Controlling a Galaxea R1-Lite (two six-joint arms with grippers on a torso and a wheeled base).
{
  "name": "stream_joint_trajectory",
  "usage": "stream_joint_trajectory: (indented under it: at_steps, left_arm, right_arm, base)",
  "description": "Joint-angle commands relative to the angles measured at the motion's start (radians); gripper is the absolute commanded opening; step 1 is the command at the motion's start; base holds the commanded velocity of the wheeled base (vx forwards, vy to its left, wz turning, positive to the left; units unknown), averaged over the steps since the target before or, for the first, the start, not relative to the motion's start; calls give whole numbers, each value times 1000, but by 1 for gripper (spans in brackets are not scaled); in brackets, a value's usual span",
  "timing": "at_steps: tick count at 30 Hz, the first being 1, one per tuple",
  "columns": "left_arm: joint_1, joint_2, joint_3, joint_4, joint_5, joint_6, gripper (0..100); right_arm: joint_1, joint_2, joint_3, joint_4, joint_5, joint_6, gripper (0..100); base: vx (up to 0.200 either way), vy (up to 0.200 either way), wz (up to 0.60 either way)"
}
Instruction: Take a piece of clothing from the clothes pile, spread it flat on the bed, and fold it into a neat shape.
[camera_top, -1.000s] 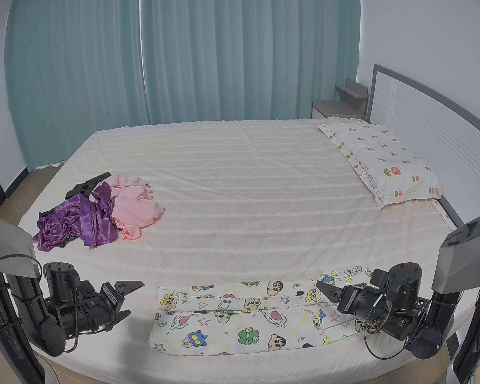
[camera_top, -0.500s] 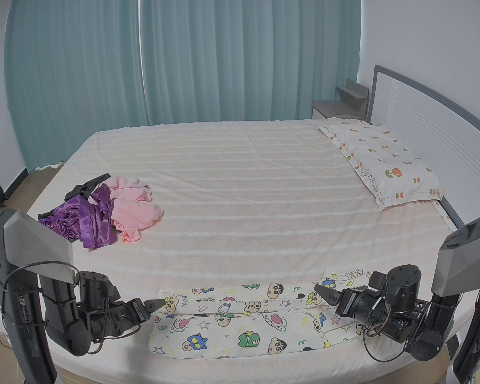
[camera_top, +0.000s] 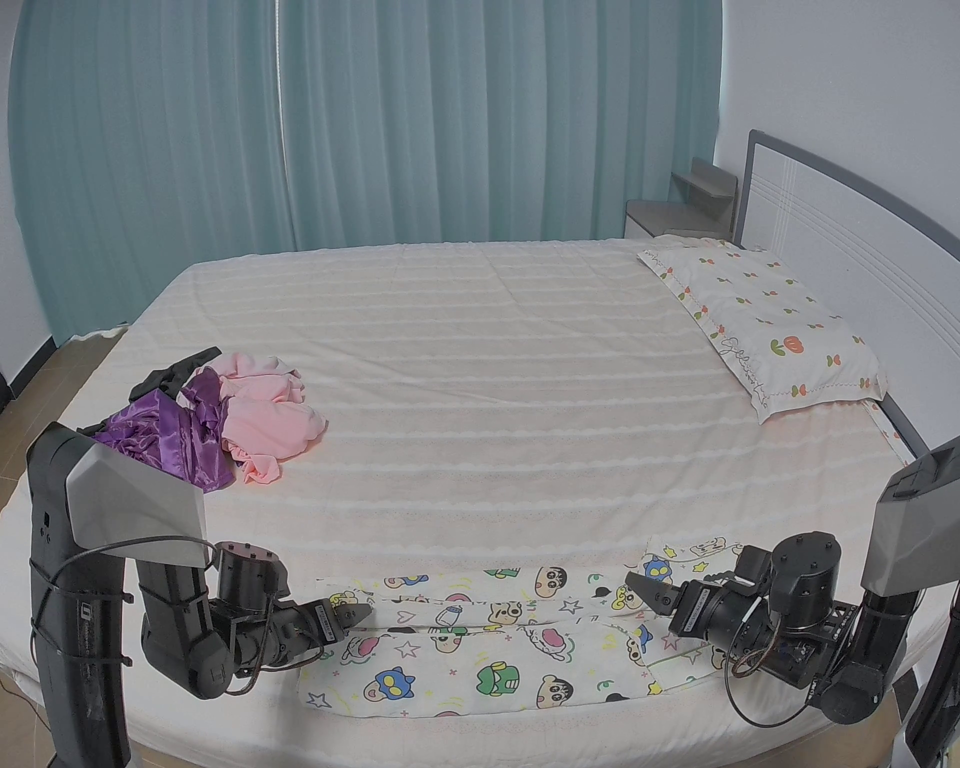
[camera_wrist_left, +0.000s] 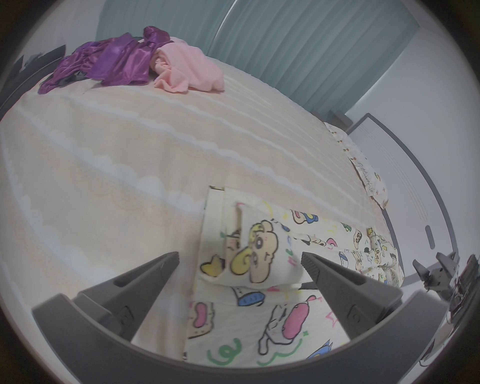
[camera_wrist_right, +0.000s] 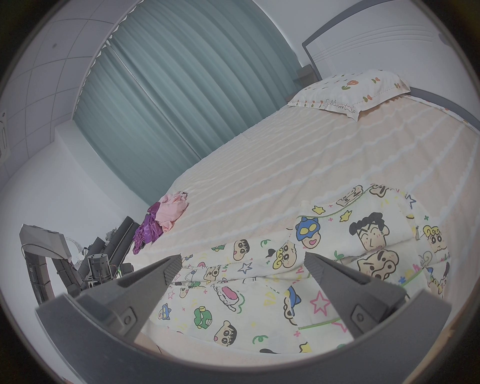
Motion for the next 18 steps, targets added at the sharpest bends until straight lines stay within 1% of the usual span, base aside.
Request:
stream_joint_trajectory:
  at_steps: [1, 5, 18]
  left_arm:
    - [-36, 6, -35, 32, 0, 21, 100]
    - [-48, 6, -69, 101, 28, 42, 100]
    - [-49, 6, -86, 129, 34, 45, 100]
  right_arm:
    - [-1, 16, -1, -18, 1, -1, 100]
    - [15, 30, 1, -18, -1, -3, 100]
    - [29, 48, 3, -18, -2, -1, 100]
  base:
    - [0, 0, 0]
    - [0, 0, 0]
    - [0, 0, 0]
